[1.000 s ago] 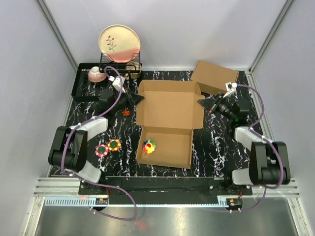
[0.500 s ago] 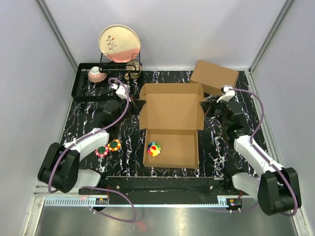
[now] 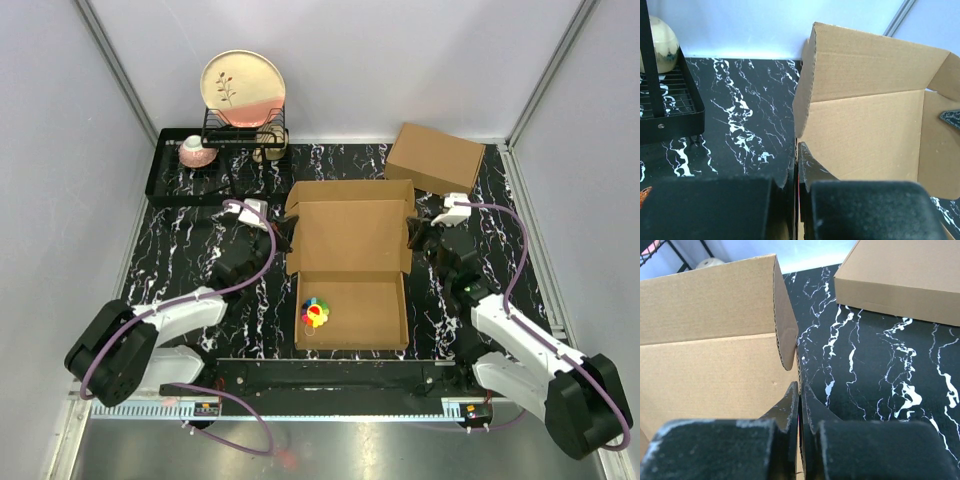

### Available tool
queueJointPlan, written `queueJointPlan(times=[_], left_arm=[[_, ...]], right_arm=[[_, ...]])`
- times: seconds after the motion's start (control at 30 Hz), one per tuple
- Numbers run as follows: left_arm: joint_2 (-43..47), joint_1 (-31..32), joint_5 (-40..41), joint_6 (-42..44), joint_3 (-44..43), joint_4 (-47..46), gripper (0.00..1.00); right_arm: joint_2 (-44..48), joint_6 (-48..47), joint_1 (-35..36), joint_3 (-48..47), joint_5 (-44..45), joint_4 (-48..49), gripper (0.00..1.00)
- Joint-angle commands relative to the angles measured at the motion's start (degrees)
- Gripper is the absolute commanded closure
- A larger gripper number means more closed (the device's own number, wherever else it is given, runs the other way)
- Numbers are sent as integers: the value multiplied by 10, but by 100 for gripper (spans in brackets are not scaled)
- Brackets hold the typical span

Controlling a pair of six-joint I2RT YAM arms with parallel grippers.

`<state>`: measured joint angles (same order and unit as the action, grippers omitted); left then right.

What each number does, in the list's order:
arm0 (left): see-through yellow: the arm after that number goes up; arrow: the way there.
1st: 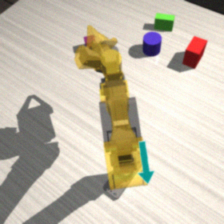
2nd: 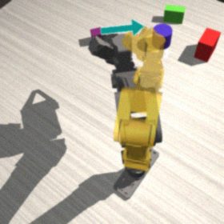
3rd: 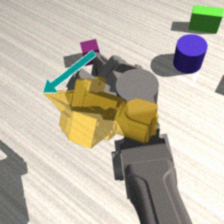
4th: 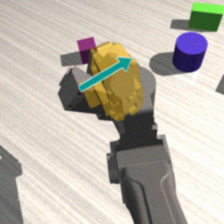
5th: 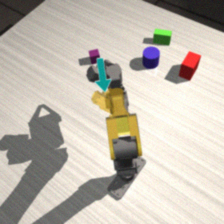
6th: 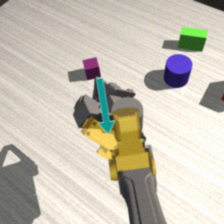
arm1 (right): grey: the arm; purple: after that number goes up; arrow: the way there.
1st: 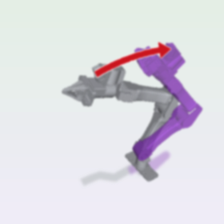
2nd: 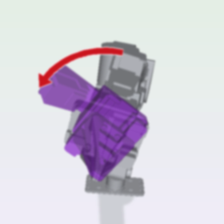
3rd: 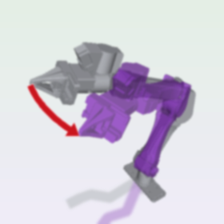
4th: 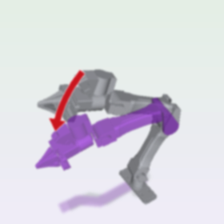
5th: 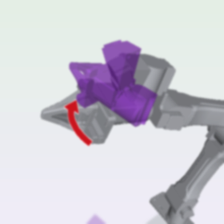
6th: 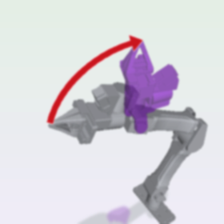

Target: Fold the paper box

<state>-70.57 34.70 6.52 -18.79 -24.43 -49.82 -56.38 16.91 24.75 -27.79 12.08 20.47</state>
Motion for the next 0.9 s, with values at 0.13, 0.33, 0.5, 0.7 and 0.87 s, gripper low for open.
queueJointPlan(times=[0.13, 0.33, 0.5, 0.7, 0.87], left_arm=[[-40, 77, 130, 64, 26, -259, 100], [-104, 100, 169, 110, 3, -338, 100], [-153, 110, 185, 145, -5, -402, 99], [-176, 110, 200, 184, -42, -431, 99], [-184, 104, 206, 231, -80, -433, 100]], right_arm=[[33, -18, 48, 56, 113, 100, 100], [-9, -40, 50, 57, 141, 179, 100], [-72, -54, 64, 47, 162, 271, 100], [-145, -100, 87, 20, 189, 350, 100], [-181, -130, 90, -9, 195, 389, 100]])
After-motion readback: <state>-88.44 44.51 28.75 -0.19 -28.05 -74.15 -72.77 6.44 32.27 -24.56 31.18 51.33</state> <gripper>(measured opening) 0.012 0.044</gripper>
